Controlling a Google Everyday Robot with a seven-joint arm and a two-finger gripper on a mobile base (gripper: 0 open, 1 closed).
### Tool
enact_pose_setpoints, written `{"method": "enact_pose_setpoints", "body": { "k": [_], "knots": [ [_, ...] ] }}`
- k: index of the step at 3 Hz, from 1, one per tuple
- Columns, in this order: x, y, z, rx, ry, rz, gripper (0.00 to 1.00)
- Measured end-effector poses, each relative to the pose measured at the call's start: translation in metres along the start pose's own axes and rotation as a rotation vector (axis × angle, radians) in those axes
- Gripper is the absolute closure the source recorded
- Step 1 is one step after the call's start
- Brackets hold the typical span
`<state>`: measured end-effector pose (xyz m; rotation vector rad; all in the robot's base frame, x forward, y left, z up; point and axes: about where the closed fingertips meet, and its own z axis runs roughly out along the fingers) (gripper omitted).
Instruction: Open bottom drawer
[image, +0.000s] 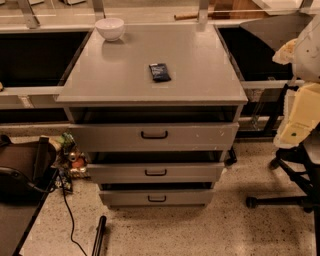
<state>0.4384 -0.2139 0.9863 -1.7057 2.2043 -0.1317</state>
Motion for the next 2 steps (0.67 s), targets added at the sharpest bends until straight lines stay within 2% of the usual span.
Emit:
{"method": "enact_pose_setpoints", "body": {
  "k": [1,2],
  "knots": [
    [0.000,0.000,0.000,0.002,-0.002,-0.001,0.00],
    [-0.004,0.011,0.021,-0.034,-0.056,-0.017,0.00]
  ]
}}
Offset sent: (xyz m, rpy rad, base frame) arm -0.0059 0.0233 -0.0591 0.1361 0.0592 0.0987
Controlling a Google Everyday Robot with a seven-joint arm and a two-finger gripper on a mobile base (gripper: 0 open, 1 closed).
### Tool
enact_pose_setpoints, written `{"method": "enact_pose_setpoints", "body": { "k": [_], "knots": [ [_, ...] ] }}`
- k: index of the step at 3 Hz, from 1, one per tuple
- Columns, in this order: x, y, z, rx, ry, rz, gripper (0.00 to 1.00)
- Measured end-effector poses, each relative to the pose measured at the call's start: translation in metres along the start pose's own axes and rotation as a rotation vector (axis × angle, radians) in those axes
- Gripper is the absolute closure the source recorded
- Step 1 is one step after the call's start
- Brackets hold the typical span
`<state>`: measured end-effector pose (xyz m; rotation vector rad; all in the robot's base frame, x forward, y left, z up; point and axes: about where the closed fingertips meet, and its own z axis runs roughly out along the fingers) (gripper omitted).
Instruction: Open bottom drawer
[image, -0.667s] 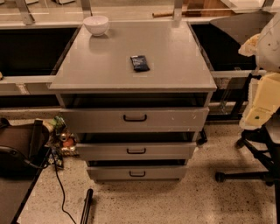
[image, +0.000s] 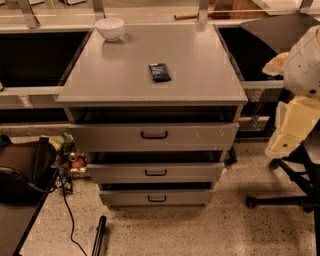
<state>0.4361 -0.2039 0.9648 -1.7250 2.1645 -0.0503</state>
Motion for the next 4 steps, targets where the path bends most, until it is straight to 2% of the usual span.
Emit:
{"method": "enact_pose_setpoints", "body": {
  "k": [1,2,3,4],
  "knots": [
    [-0.006,0.019,0.030,-0.062,-0.076,0.000,0.00],
    [-0.015,0.044,0.065,-0.158,-0.152,0.023,0.00],
    [-0.014,0.046,0.072,-0.155,-0.140,0.022,0.00],
    [-0.007,0.060,0.122,-0.176,-0.131,-0.029,0.00]
  ]
}}
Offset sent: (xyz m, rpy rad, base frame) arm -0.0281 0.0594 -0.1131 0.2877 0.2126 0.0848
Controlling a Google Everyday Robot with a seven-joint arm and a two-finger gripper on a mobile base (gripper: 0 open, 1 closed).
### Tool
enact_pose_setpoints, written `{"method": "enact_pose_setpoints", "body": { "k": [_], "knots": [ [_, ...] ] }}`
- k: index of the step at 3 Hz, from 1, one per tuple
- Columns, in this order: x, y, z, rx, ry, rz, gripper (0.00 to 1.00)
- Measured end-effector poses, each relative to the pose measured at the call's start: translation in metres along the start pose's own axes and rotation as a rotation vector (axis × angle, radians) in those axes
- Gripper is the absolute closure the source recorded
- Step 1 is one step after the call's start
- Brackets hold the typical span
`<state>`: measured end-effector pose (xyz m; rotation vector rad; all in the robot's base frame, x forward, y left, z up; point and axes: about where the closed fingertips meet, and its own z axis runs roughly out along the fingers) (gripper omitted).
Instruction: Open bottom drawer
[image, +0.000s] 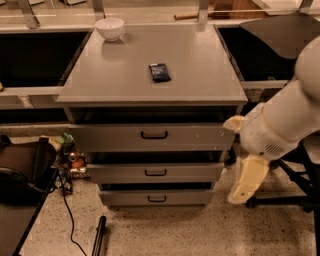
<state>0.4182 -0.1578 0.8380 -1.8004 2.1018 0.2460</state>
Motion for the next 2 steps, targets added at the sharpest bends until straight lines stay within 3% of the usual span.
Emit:
{"method": "enact_pose_setpoints", "body": {
  "k": [2],
  "knots": [
    [0.026,0.024,0.143,-0.156,-0.046,-0.099,0.00]
  ]
}}
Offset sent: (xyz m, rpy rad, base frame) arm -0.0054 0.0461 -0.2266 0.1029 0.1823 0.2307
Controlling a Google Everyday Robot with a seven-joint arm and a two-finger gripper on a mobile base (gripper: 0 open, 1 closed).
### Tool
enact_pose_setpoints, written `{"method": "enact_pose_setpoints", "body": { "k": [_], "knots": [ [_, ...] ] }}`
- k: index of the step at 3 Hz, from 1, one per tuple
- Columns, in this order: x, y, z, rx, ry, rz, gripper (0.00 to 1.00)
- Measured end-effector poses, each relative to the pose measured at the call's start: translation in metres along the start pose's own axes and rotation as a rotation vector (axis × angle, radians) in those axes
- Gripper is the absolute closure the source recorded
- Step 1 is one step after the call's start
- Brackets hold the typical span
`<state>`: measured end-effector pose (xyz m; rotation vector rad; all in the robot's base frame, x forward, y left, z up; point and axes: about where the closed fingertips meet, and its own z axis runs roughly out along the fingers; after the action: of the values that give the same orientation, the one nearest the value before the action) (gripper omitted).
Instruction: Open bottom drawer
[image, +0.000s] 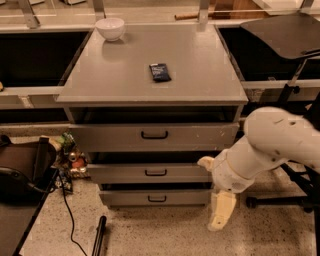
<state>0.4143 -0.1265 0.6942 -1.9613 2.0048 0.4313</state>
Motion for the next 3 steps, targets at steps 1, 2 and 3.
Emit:
{"method": "enact_pose_setpoints", "body": {
  "k": [1,2,3],
  "knots": [
    [0.019,0.003,0.068,-0.115,-0.053,0.029,0.00],
    [0.019,0.003,0.068,-0.115,-0.053,0.029,0.00],
    [0.038,-0.009,0.096,-0.131,-0.031,0.004,0.00]
  ]
}}
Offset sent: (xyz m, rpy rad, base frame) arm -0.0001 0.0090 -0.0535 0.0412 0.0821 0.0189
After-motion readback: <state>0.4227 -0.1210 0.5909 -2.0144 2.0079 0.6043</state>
